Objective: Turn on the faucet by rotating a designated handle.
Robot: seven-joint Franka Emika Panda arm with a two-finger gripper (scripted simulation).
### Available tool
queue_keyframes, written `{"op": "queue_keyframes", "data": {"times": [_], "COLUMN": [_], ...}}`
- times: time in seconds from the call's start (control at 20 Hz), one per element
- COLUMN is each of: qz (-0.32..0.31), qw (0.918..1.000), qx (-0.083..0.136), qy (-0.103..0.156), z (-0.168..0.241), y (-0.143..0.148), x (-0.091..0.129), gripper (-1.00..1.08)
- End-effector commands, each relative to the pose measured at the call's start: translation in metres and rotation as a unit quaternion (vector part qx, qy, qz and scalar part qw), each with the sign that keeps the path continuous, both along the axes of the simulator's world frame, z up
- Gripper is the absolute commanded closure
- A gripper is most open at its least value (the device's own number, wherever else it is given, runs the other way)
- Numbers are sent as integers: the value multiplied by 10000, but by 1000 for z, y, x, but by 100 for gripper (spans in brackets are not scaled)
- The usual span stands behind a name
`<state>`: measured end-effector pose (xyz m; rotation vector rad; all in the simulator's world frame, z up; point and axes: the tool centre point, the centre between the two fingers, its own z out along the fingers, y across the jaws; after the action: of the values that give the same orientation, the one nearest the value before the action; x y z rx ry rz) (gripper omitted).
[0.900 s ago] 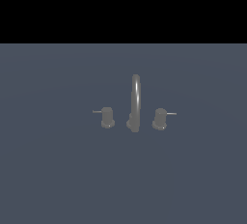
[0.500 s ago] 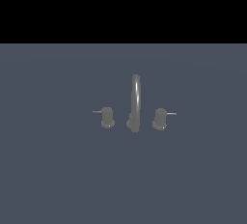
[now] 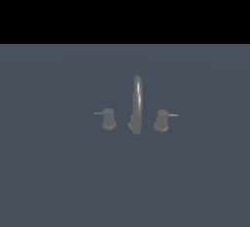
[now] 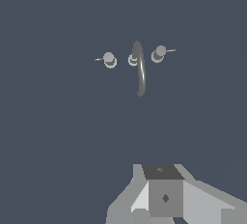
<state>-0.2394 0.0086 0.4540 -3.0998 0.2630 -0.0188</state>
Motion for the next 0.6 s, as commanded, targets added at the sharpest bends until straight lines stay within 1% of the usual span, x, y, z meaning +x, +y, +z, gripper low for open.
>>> {"op": "queue_keyframes", "data": {"times": [0.0, 0.25, 0.55], "qz": [-227, -768, -1426], "qw": [9997, 9970, 9898], "qx": [-1, -4, -5], "qy": [7, 20, 36], "z": [-12, -41, -76], "y": [8, 26, 46], "x": [4, 17, 34], "gripper": [108, 108, 108]}}
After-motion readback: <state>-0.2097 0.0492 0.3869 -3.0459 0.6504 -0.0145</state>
